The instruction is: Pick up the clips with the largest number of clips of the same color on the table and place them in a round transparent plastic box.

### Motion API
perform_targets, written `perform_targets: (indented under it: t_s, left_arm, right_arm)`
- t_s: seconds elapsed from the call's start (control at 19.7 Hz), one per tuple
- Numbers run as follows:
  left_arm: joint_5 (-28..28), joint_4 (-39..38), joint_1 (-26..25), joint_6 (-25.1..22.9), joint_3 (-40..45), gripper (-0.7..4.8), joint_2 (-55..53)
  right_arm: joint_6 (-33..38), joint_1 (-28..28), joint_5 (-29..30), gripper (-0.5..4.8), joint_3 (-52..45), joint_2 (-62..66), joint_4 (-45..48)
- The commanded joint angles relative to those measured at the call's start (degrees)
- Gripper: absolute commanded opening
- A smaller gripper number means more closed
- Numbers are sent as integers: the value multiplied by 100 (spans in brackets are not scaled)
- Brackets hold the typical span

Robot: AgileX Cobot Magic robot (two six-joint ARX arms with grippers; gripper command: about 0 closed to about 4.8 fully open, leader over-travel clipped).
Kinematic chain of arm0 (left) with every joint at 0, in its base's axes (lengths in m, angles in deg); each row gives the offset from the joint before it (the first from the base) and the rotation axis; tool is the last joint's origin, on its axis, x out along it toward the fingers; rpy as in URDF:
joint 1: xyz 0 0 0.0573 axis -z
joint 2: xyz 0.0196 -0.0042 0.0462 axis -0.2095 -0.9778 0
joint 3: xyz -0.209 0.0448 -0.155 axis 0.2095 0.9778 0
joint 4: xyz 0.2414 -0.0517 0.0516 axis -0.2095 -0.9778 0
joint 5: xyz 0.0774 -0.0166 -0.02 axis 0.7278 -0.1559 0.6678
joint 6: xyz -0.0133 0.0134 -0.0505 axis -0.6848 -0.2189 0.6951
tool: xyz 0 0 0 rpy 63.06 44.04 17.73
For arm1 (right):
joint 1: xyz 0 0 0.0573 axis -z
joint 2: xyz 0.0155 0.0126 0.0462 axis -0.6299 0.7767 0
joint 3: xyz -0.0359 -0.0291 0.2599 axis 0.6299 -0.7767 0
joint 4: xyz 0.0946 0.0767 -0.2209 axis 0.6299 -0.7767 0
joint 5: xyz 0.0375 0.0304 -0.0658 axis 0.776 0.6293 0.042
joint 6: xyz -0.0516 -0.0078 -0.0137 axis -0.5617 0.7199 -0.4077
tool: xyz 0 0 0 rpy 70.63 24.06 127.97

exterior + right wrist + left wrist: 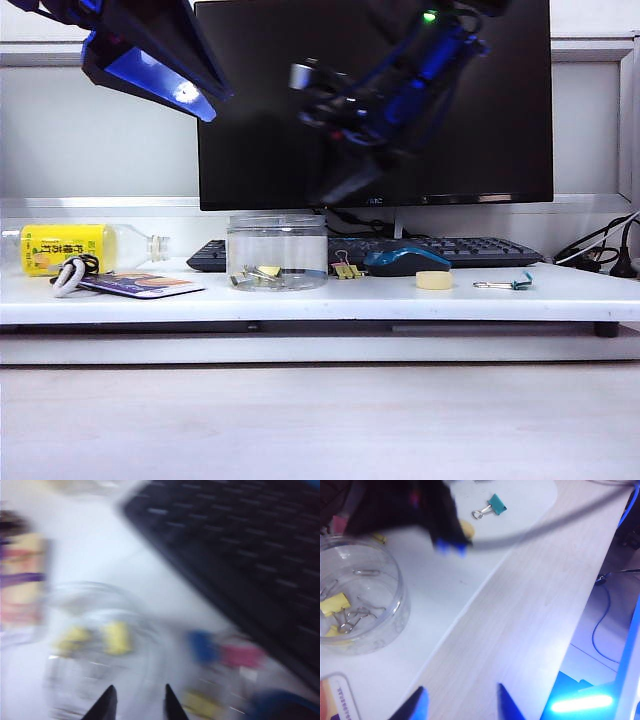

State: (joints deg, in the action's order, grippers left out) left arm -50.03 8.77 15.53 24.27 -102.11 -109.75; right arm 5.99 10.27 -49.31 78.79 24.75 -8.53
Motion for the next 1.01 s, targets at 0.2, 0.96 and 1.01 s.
perform_targets:
  t_s: [0.2, 0.96, 1.01]
  left_arm:
    - [-7, 20, 4, -11, -15, 188, 15]
    - [-15, -7, 4, -33, -15, 188, 15]
    - [-15, -17, 4, -33, -15, 188, 15]
  right_arm:
    - [66, 267, -15, 126, 26, -94, 11]
    - [-905, 688, 695, 127, 26, 374, 74]
    - [-903, 739, 883, 127, 26, 374, 79]
